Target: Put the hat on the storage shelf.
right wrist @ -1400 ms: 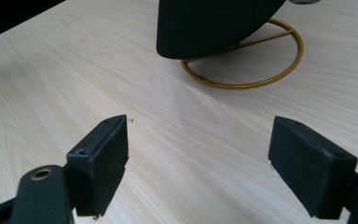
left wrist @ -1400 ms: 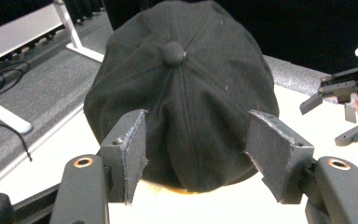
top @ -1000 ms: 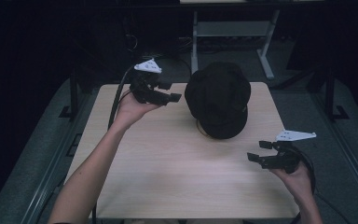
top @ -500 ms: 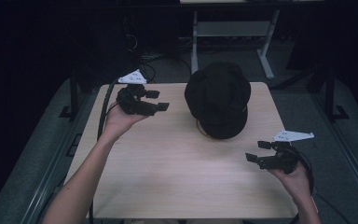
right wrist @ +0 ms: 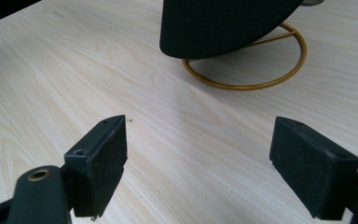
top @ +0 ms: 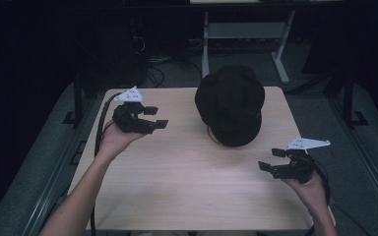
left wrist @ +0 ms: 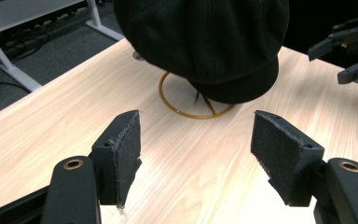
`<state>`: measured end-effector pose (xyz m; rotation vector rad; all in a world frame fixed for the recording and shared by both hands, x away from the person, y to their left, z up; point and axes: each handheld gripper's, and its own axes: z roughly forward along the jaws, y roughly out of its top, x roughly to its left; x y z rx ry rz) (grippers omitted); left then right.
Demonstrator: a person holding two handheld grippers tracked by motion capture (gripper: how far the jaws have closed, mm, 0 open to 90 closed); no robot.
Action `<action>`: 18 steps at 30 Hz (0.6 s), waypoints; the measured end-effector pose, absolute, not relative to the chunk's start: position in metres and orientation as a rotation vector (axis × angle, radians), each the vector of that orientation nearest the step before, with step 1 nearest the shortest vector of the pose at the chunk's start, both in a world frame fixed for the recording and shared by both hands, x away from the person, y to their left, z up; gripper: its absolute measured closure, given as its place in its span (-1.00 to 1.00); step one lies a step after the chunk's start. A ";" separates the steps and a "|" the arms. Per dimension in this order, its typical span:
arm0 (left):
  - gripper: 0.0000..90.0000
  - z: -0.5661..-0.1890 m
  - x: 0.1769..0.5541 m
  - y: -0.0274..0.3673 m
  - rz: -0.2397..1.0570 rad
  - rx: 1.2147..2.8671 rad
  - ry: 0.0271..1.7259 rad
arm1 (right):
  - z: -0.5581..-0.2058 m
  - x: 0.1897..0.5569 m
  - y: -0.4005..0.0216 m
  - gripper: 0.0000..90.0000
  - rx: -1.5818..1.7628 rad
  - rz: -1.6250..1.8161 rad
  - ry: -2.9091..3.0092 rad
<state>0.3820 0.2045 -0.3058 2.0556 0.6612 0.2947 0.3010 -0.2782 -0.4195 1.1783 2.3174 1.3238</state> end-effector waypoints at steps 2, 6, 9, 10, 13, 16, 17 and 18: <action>-0.27 -0.309 0.379 0.208 0.290 2.055 0.668 | -0.420 0.301 -0.278 -0.59 1.179 1.322 2.320; -0.28 -0.314 0.373 0.214 0.298 2.049 0.674 | -0.420 0.300 -0.277 -0.59 1.181 1.320 2.320; -0.29 -0.317 0.369 0.218 0.300 2.046 0.681 | -0.420 0.301 -0.276 -0.59 1.176 1.317 2.323; -0.29 -0.319 0.368 0.219 0.299 2.046 0.681 | -0.420 0.301 -0.276 -0.59 1.176 1.317 2.323; -0.29 -0.323 0.364 0.223 0.306 2.044 0.687 | -0.421 0.300 -0.275 -0.59 1.178 1.314 2.328; -0.30 -0.326 0.361 0.226 0.306 2.038 0.692 | -0.421 0.301 -0.275 -0.59 1.174 1.312 2.328; -0.30 -0.328 0.360 0.228 0.306 2.036 0.695 | -0.421 0.301 -0.275 -0.59 1.173 1.312 2.328; -0.31 -0.331 0.359 0.230 0.309 2.033 0.702 | -0.421 0.301 -0.275 -0.59 1.173 1.311 2.328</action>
